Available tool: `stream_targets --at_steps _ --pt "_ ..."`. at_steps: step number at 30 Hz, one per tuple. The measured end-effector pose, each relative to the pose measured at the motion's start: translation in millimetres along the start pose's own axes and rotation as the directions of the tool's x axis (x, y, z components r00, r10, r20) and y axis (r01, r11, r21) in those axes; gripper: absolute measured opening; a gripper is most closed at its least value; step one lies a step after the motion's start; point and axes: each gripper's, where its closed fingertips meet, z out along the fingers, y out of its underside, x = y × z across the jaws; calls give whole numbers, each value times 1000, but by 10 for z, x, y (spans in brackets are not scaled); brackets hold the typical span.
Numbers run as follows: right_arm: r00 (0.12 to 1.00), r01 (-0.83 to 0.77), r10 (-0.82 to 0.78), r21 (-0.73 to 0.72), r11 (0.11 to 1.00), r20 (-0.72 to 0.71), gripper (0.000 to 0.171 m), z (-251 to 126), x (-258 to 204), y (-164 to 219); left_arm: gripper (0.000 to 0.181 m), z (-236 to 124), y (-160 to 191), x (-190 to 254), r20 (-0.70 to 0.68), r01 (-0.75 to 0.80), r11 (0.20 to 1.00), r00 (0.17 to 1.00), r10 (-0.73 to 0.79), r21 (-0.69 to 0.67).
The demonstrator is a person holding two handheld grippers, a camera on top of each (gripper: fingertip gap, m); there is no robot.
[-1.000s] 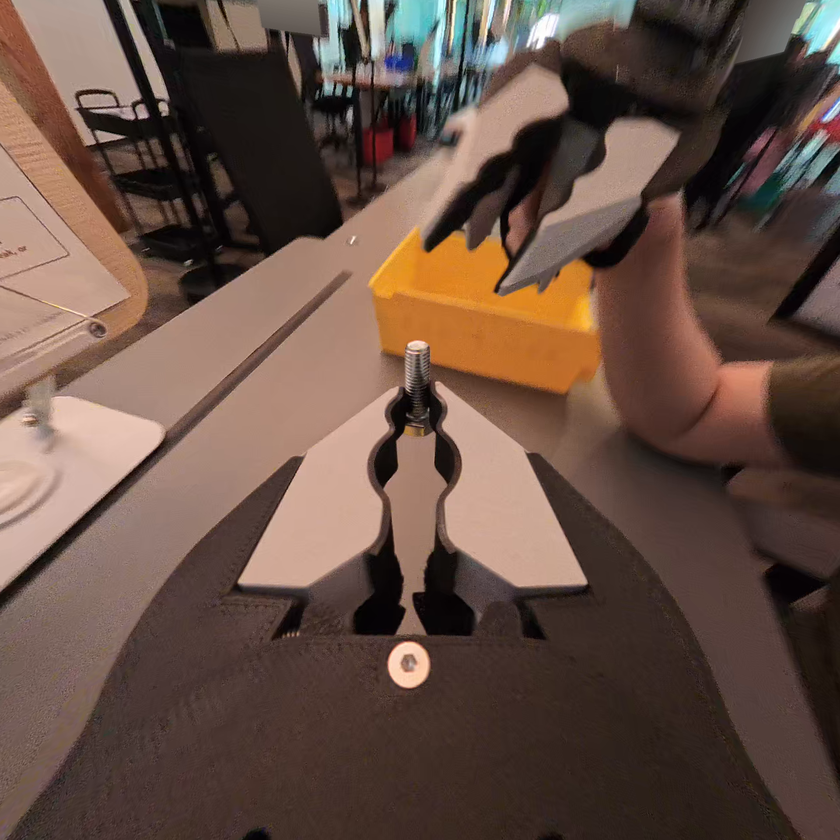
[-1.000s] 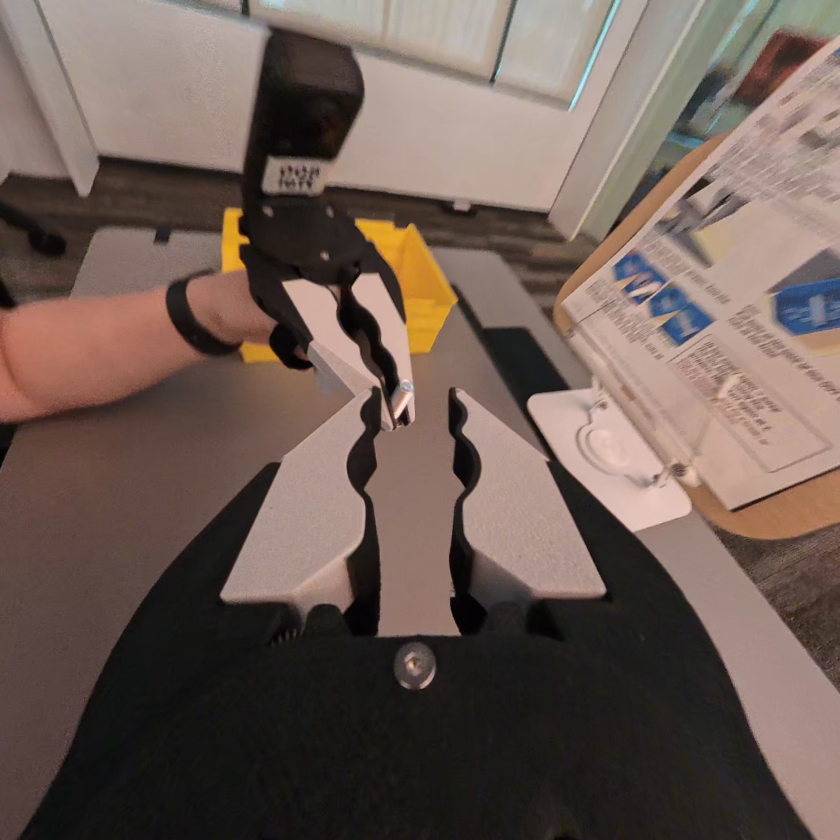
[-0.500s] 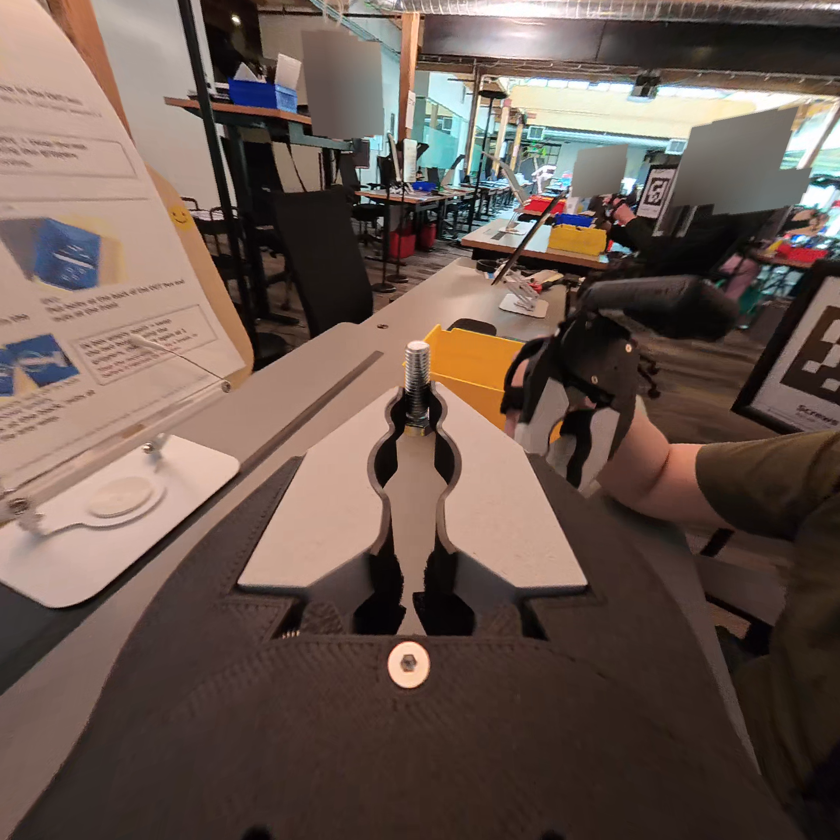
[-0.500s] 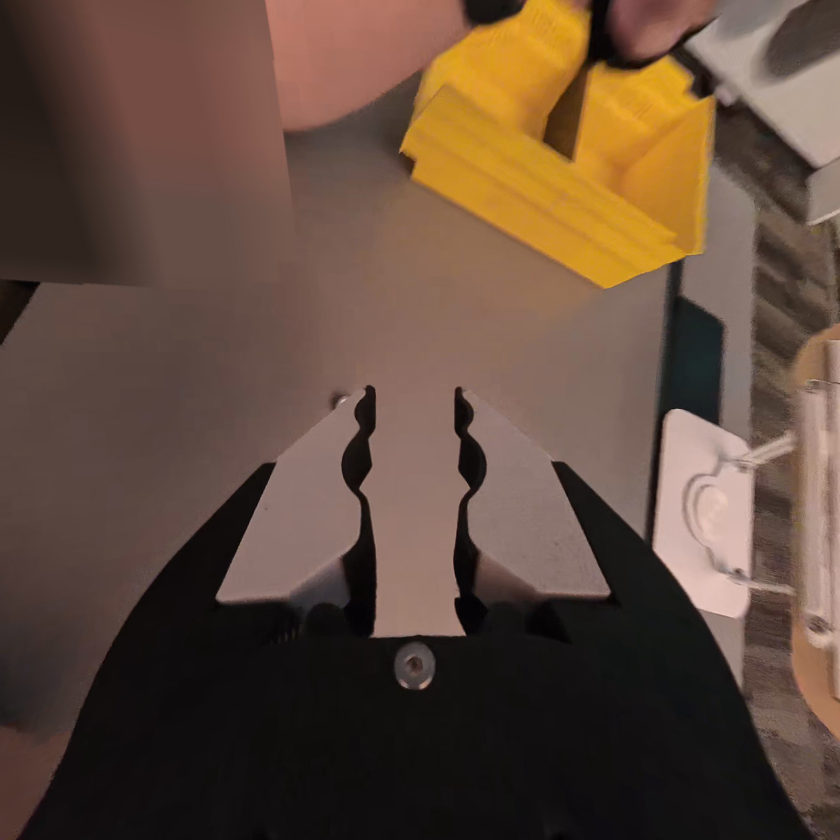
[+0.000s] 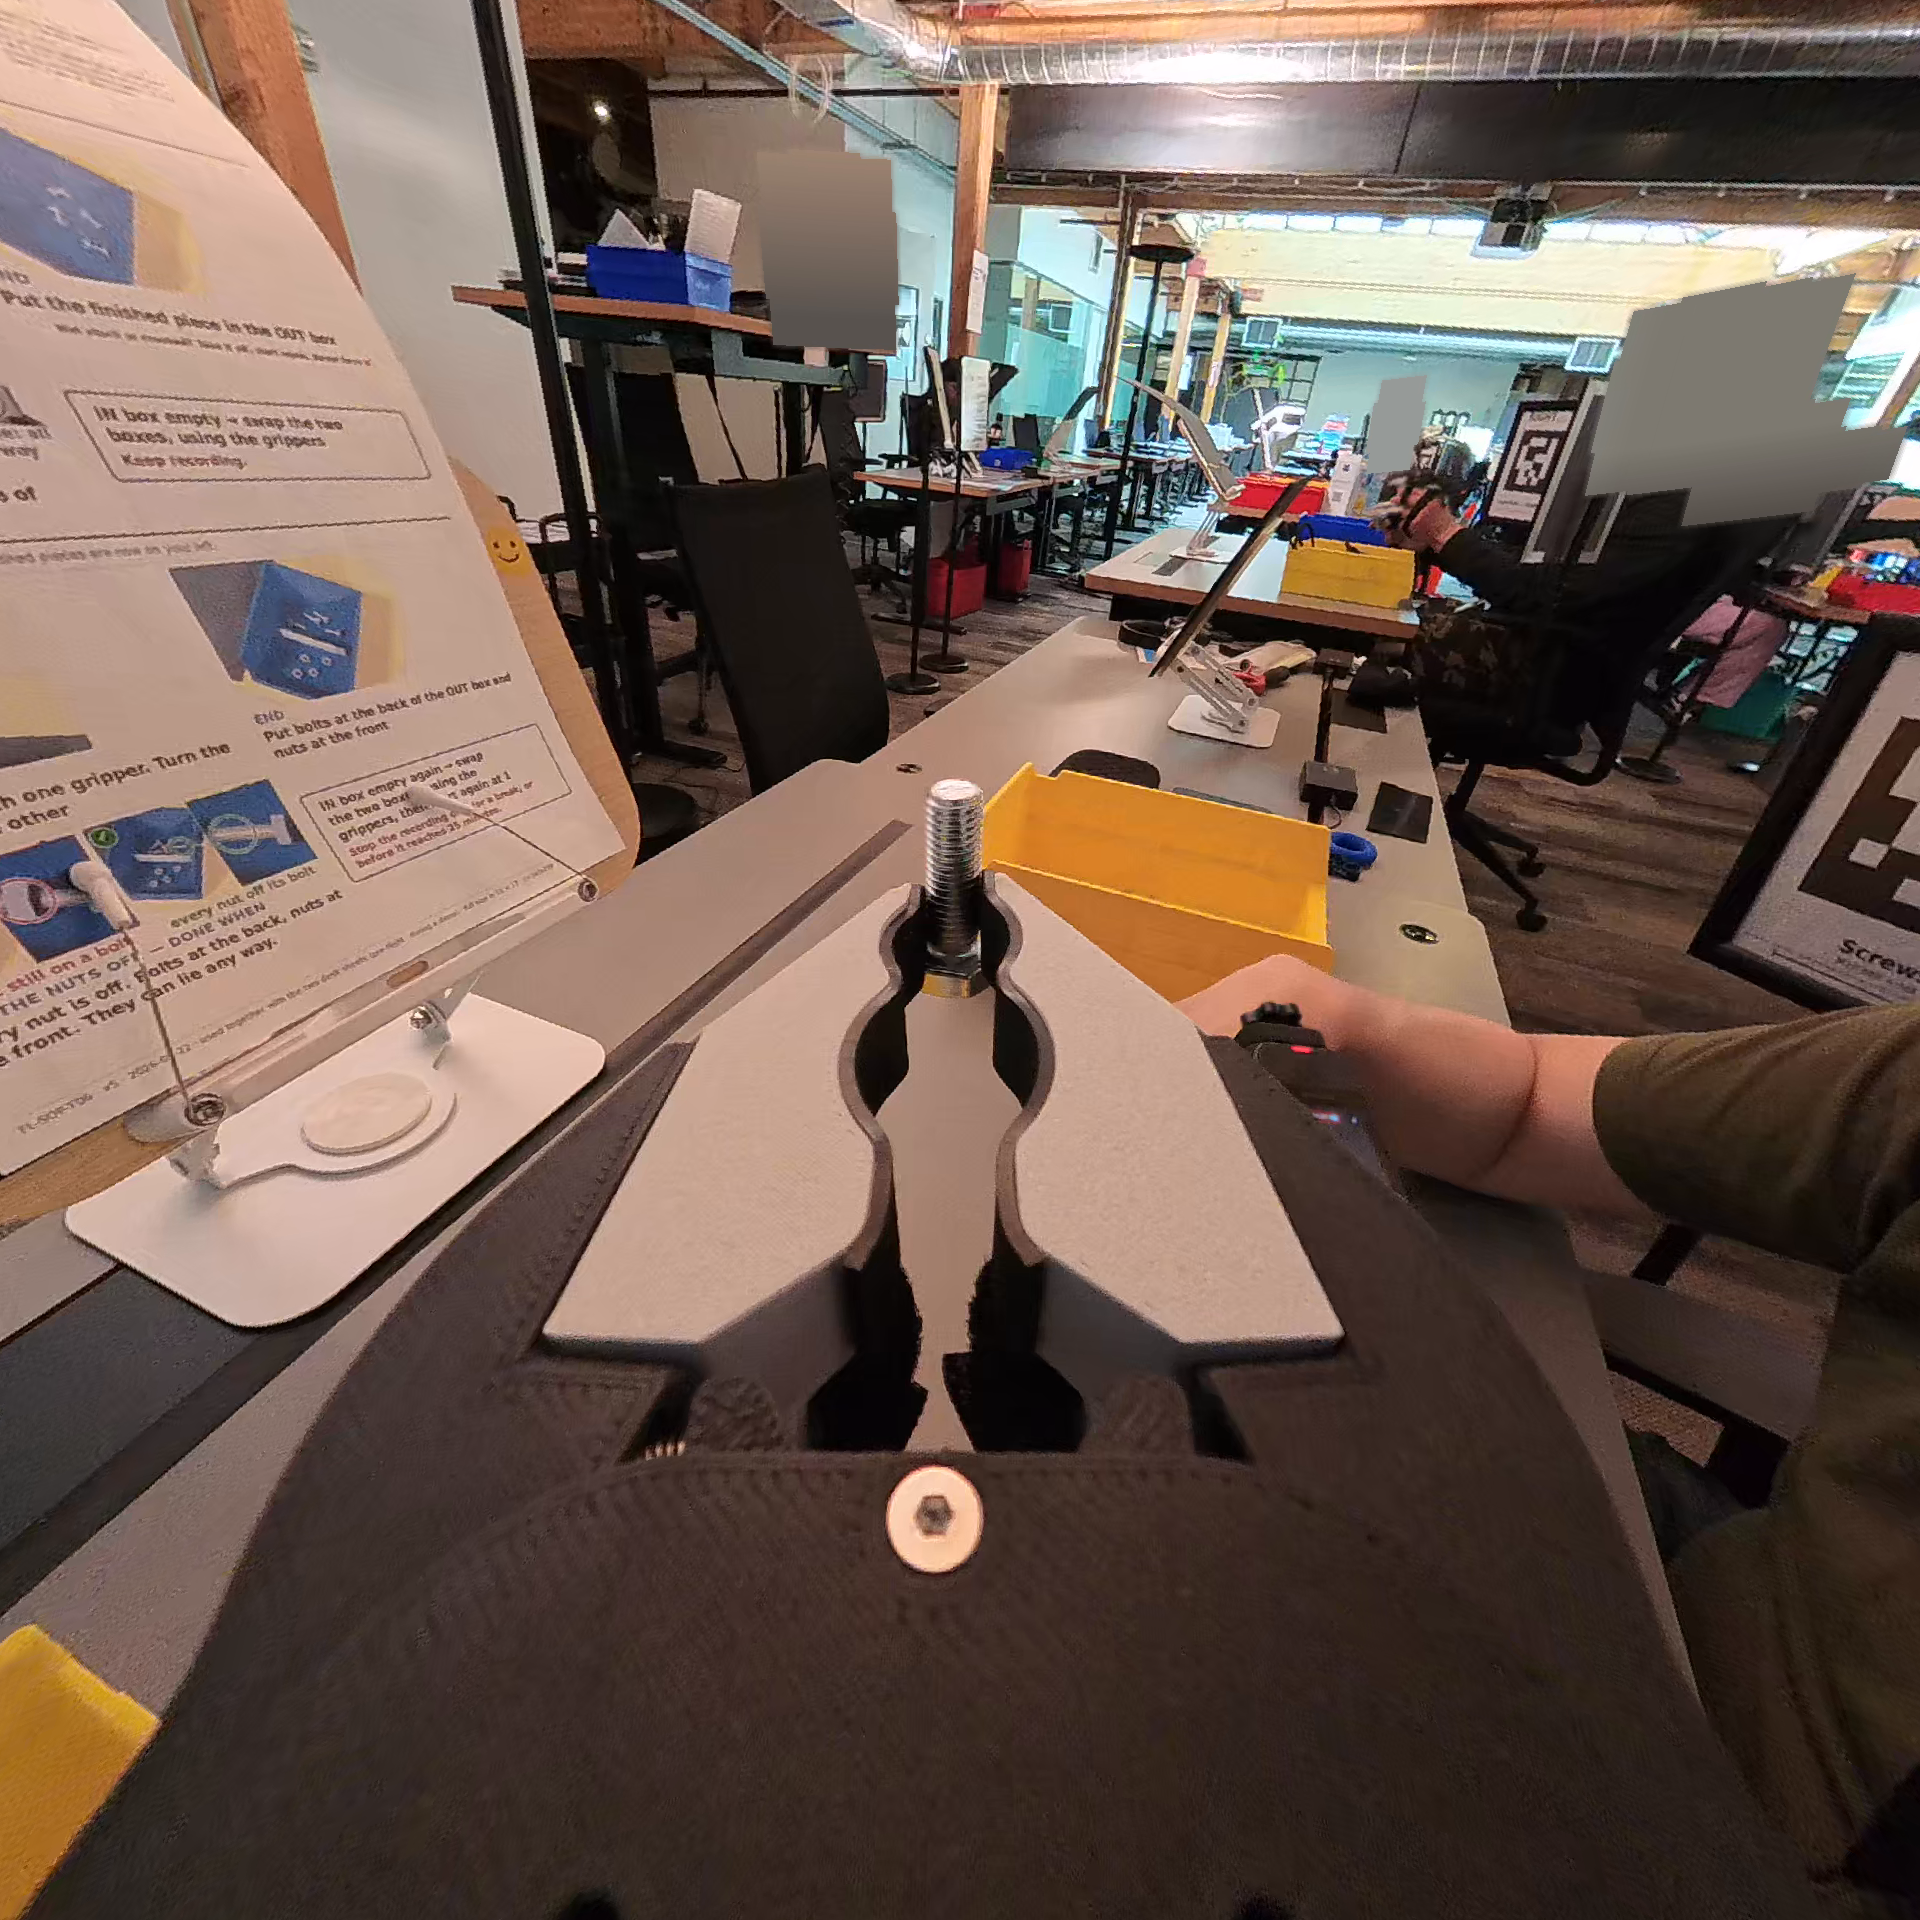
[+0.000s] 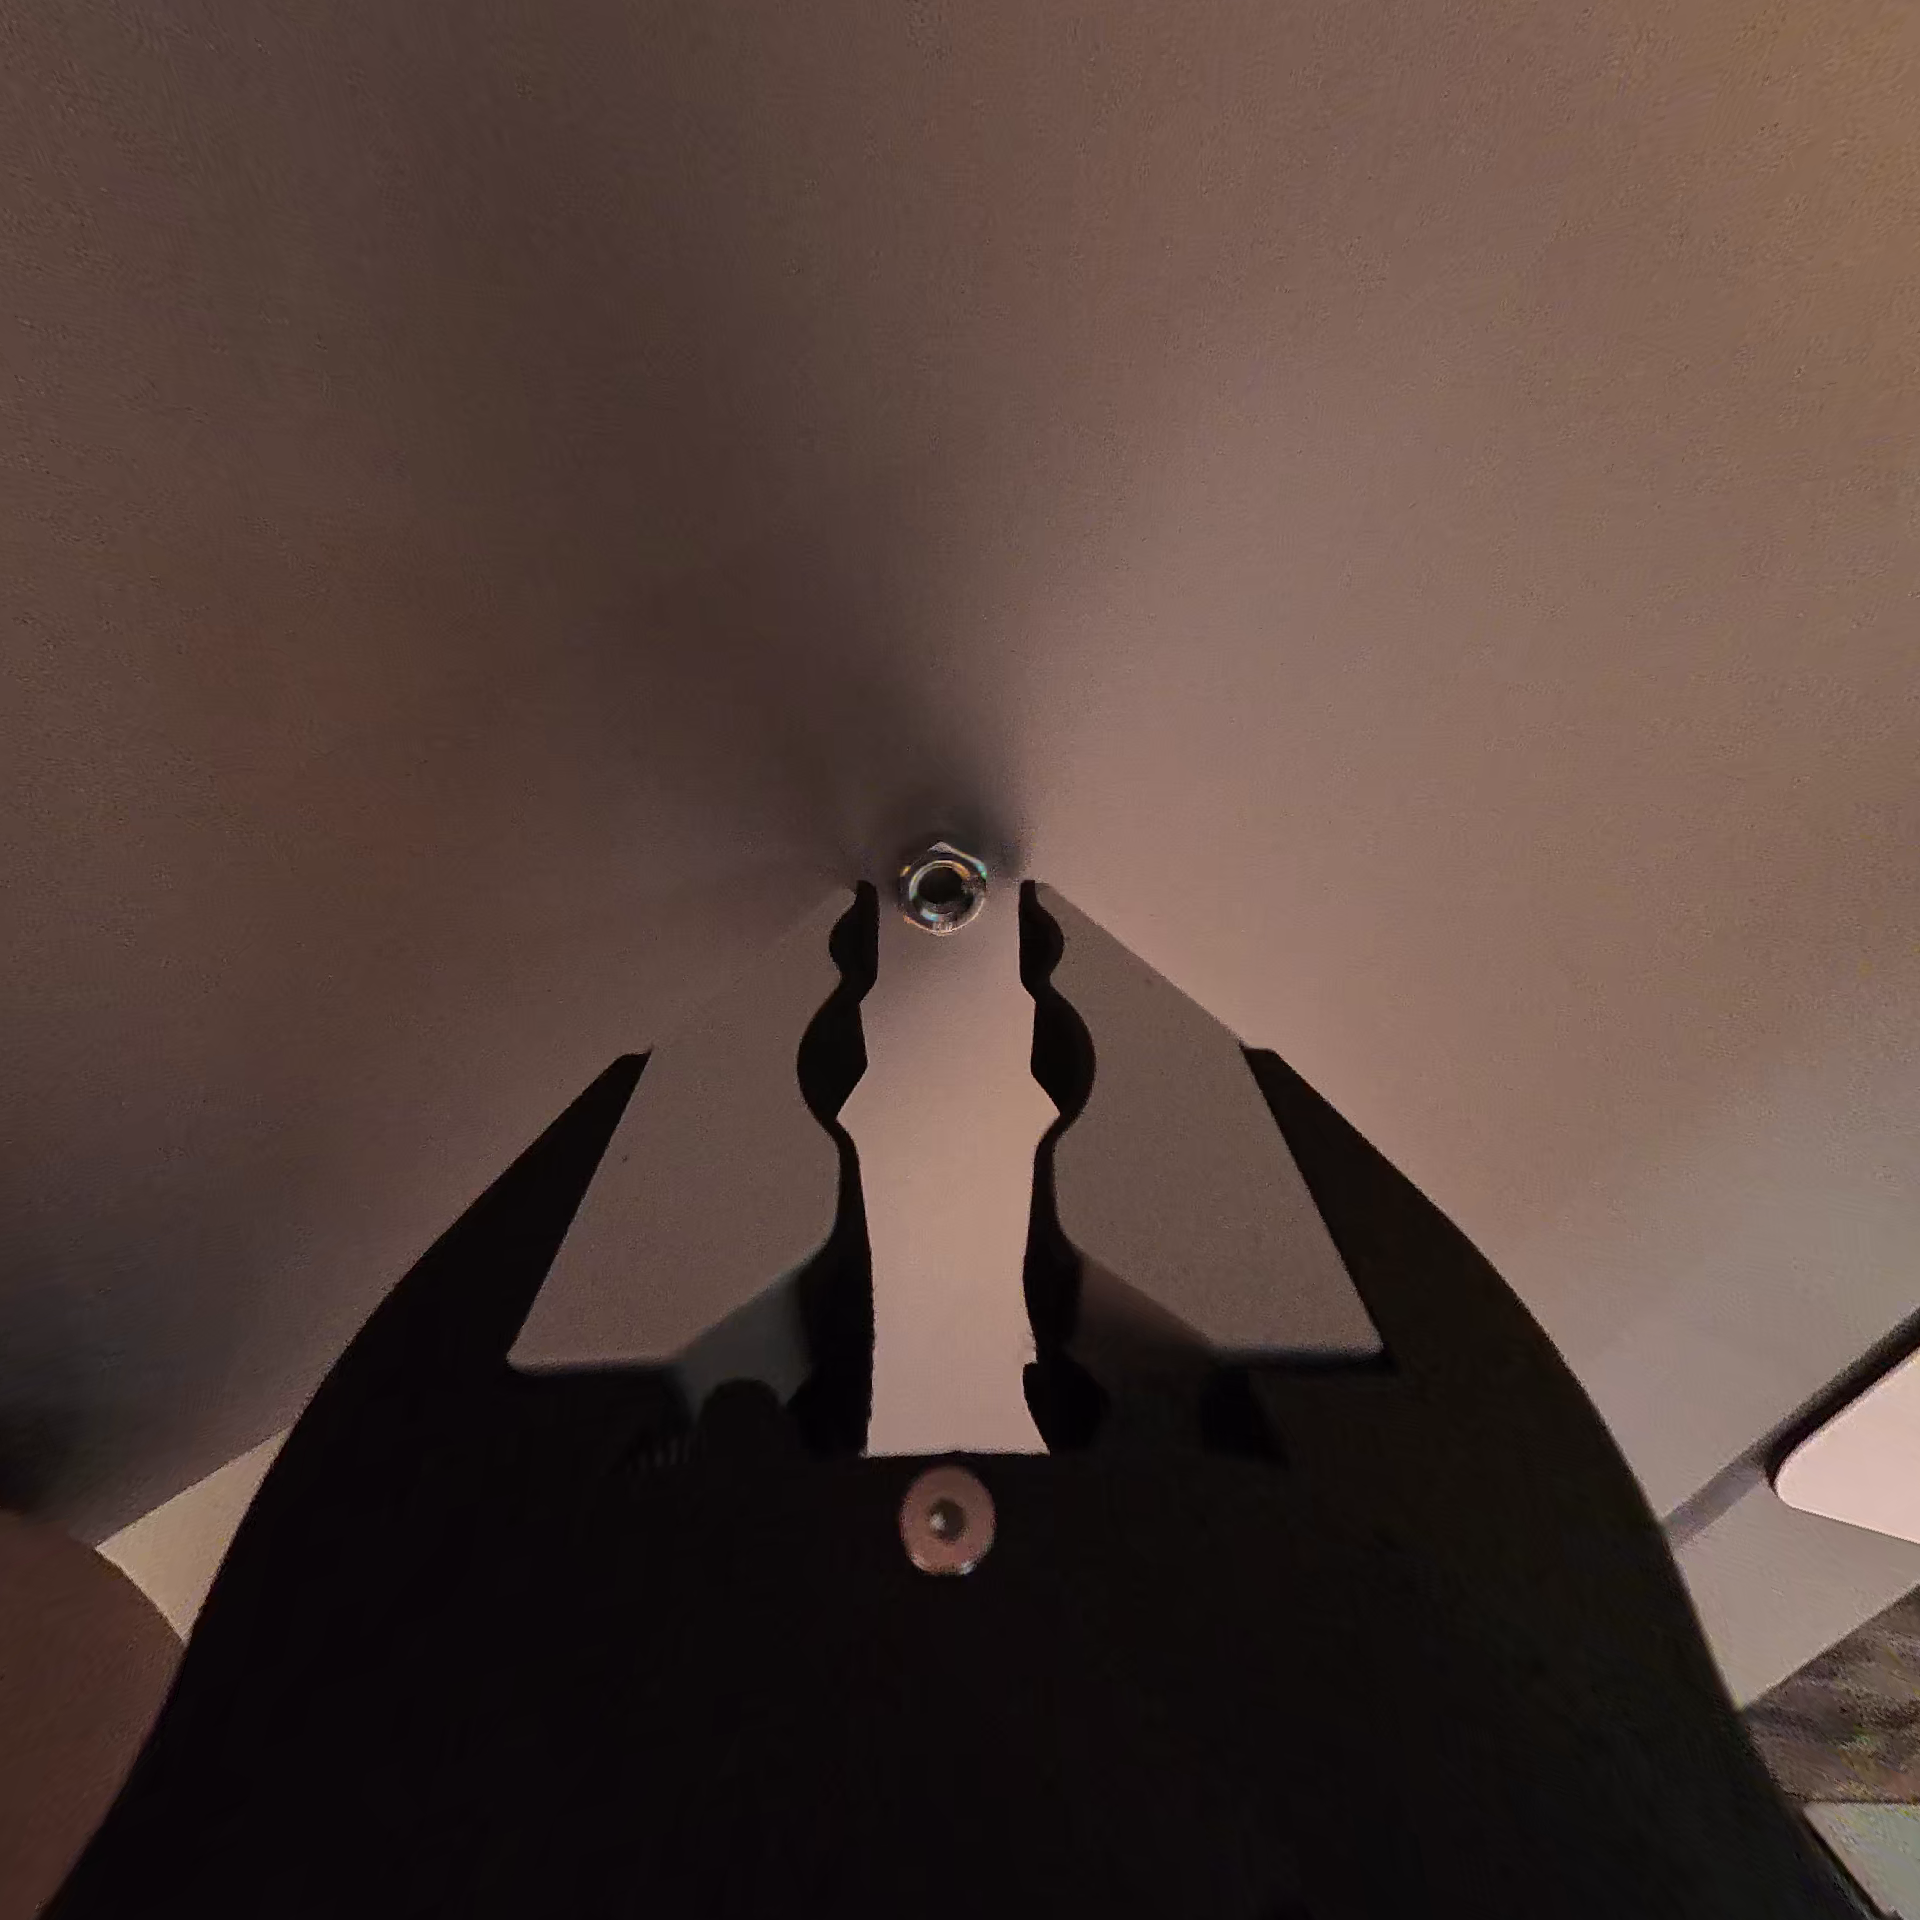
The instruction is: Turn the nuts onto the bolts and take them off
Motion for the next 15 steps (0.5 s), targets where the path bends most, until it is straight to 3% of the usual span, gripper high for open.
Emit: stream_targets --at_steps 12,15 --pt "997 29 -28 -13 999 78 16 12 -65 18 7 187 149 -35 -5 -19 998 1000 19 -58" --pt "999 49 -49 54 997 -1 16 -273 -24 -85 8 427 319 -154 15 -63 995 998 65 -74"
